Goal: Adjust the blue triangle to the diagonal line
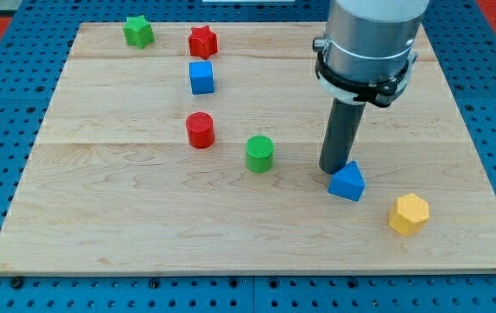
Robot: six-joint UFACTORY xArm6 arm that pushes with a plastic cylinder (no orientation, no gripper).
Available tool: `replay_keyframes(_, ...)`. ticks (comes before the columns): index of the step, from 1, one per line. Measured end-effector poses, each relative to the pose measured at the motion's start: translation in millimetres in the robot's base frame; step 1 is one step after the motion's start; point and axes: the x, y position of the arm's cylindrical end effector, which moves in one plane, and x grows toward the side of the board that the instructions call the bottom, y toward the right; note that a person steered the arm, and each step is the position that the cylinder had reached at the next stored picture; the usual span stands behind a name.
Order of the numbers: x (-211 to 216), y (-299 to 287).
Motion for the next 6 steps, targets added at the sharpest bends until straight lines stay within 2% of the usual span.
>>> replay_keyframes(1,-12,33)
replay_keyframes(2,-4,58)
replay_keyframes(5,11,23)
replay_keyframes(6,-27,56)
